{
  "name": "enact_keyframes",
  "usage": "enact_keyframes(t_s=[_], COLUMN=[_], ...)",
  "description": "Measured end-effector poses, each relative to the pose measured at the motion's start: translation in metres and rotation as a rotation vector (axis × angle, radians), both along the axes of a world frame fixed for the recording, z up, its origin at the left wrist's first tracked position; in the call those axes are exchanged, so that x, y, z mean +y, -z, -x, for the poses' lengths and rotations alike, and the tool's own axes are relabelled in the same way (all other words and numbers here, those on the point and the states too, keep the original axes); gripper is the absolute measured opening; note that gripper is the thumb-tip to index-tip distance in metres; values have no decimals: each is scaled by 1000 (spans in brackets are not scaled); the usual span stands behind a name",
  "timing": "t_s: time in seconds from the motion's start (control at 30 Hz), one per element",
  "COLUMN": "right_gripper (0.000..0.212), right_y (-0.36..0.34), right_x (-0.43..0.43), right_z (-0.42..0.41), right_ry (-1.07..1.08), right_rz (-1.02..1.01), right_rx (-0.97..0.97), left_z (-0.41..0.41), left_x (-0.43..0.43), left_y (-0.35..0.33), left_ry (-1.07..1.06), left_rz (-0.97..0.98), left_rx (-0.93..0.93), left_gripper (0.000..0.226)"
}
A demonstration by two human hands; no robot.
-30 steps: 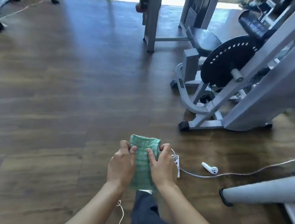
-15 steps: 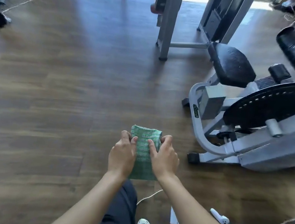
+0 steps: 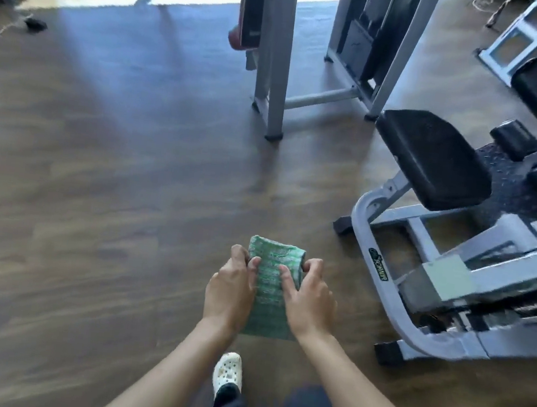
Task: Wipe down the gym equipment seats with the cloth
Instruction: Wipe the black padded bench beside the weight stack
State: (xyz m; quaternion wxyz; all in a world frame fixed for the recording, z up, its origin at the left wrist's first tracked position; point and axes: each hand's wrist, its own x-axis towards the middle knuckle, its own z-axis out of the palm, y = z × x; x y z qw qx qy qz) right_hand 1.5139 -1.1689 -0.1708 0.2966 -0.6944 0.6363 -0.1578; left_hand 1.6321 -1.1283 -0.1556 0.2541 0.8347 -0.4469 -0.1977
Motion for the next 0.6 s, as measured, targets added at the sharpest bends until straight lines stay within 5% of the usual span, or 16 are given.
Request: enact_keyframes(t_s=[0.27,0.6], right_gripper=[40,39], right_y=[0,33], right_x=[-152,-367], right_z=[-38,6], right_ry=[181,462], right_rz=[-11,23], right_rx=[17,-1], left_z=[-44,1], left_x=[-176,-421], left_y=[11,30], left_ry=[183,390], left_rz=[-11,-87], left_rx=[25,66], left_gripper=[19,25])
